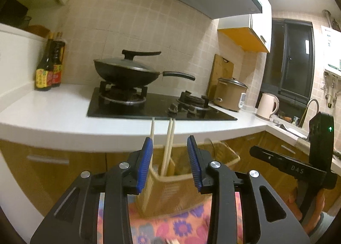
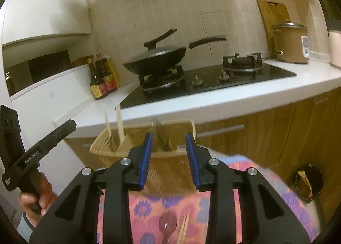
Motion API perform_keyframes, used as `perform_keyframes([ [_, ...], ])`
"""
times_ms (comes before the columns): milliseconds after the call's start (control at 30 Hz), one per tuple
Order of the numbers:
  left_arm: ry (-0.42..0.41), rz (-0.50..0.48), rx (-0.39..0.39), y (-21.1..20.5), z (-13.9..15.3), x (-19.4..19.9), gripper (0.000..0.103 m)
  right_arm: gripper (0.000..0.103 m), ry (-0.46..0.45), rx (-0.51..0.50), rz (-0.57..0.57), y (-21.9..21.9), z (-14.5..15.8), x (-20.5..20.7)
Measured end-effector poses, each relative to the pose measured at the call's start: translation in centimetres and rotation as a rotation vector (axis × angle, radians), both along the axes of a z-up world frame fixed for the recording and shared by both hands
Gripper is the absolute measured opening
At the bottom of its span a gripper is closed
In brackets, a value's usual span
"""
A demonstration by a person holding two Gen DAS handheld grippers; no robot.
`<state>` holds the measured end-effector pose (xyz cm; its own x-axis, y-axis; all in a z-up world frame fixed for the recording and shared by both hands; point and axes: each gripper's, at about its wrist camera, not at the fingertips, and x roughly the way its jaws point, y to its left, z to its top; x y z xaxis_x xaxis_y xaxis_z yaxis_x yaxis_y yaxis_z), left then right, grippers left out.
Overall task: Organize utensils
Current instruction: 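Carry both spoons over the tan holder and open both tools, then move both tools back down over the remaining utensils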
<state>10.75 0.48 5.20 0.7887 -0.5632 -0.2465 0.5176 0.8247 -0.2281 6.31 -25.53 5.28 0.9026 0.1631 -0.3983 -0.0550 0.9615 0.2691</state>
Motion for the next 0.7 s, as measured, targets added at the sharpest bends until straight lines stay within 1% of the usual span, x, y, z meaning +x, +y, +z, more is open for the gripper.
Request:
perform_keyframes([
  [167, 0.045, -0.003, 0.008, 1.0, -1.7, -2.3, 0.032, 0.029, 0.052, 0.005, 0.014, 0.6, -2.1, -2.4],
  [267, 0.083, 0.006, 0.01, 1.5, -3.3, -3.6, 0.033, 0.029, 0.1, 0.014, 0.031, 1.1, -4.0, -3.5],
  [467, 0.205, 0.003, 0.034, 1.8, -7.2, -5.2, 0.033, 0.029, 0.185, 0.004, 0.077, 2.7, -7.3, -4.7],
  [600, 0.285, -0.015, 0.028, 1.8, -9.4, -5.1, 0.033, 0.029, 0.266, -0.031, 0.107, 4.4, -9.3, -4.6],
  [700, 0.33, -0.018, 0.077, 1.2, -10.8, -5.1, 0.033, 0.029, 0.341, -0.09, 0.126, 5.8, -10.8, -4.3],
])
